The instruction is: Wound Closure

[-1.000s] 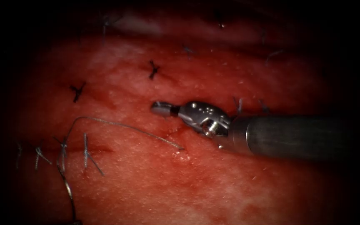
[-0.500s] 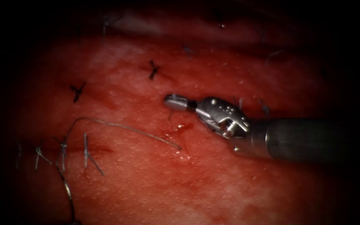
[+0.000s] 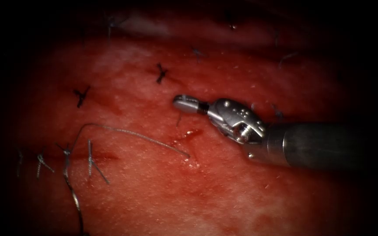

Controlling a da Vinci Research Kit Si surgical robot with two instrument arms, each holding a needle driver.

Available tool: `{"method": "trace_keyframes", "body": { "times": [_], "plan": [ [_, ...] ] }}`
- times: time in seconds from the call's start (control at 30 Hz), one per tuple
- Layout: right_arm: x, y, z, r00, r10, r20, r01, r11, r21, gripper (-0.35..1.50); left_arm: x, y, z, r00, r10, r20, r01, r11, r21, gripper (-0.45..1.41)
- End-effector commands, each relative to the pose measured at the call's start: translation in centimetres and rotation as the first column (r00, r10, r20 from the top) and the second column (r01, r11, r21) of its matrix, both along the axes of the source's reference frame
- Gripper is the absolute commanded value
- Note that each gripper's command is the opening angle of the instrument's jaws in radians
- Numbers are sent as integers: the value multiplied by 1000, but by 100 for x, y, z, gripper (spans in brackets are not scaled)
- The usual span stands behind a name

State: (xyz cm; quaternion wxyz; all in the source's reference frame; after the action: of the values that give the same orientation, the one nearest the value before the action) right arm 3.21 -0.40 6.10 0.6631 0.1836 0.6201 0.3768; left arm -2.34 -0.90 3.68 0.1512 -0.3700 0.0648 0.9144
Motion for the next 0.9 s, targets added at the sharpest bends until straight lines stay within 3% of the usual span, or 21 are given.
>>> {"method": "trace_keyframes", "body": {
  "times": [0.03,0.17,0.33,0.4,0.47,0.5,0.53,0.6,0.63,0.7,0.83,0.9],
  "plan": [
    [-1,4,-4,1000,7,-18,-8,1000,-27,147,-6,-5,3,999,36,4,-36,999,-23,-45],
    [-32,1,-21,999,-24,-25,22,996,-85,135,-8,-11,-5,989,140,50,-136,988,-77,-45],
    [-66,4,-34,998,-49,-27,46,993,-111,128,-13,-16,-9,972,202,124,-195,979,-64,-45],
    [-69,4,-34,999,-48,-22,45,992,-116,126,-13,-15,-7,972,189,138,-185,982,-41,-45],
    [-70,4,-32,999,-45,-15,43,992,-122,125,-11,-9,3,982,103,160,-113,992,54,25],
    [-69,4,-31,999,-45,-13,43,991,-128,125,-10,-7,7,987,64,147,-77,994,82,34],
    [-66,3,-30,999,-41,-12,39,990,-136,125,-4,-1,16,992,-19,125,2,991,137,69],
    [-64,3,-29,999,-41,-9,40,990,-136,125,-1,1,19,991,-46,127,26,988,155,79],
    [-61,2,-29,999,-39,-8,38,990,-137,125,8,4,23,985,-93,144,64,979,194,101],
    [-58,1,-28,999,-40,-3,39,989,-144,125,26,13,23,974,-145,174,103,967,233,123],
    [-58,0,-28,999,-43,0,42,988,-150,121,55,28,16,960,-212,185,164,956,243,126],
    [-57,-1,-28,999,-49,8,50,987,-156,120,74,44,8,926,-320,202,265,929,258,104]
  ]
}}
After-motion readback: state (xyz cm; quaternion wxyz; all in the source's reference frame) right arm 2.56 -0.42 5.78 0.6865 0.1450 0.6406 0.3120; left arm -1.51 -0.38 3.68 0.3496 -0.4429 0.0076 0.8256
